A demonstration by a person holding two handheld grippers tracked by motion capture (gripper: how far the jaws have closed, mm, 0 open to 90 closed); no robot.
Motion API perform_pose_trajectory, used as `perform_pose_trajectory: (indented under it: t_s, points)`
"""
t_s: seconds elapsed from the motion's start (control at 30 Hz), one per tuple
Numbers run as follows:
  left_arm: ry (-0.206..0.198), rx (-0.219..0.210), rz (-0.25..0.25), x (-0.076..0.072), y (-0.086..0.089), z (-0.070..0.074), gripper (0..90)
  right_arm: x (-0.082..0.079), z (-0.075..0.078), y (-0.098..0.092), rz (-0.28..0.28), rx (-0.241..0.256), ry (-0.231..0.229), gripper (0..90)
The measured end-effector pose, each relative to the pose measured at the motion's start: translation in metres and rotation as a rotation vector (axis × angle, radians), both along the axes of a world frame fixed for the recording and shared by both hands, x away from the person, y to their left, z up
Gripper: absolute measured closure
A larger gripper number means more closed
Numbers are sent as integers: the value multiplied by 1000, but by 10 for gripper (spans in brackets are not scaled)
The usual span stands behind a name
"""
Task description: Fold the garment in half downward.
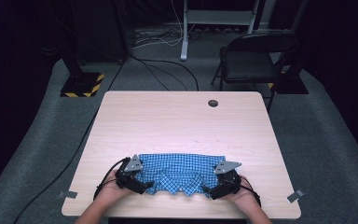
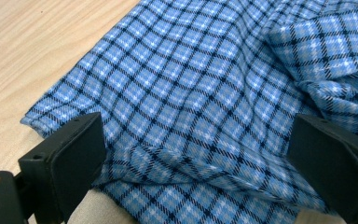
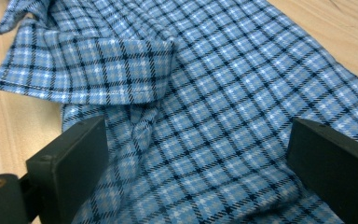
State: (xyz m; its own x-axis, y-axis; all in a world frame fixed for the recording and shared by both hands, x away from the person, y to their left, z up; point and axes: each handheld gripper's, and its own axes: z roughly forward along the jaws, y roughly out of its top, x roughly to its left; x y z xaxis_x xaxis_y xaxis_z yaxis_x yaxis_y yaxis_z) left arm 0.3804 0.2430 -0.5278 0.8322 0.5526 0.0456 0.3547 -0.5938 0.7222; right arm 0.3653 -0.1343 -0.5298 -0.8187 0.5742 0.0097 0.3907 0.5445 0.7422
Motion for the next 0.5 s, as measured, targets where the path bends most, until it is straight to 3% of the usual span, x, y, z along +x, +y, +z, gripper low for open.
perform_pose_trajectory:
  t_s: [0.5]
  points:
    - [6, 6, 3, 0, 0, 2, 45, -1, 1, 0, -14, 11, -4, 73]
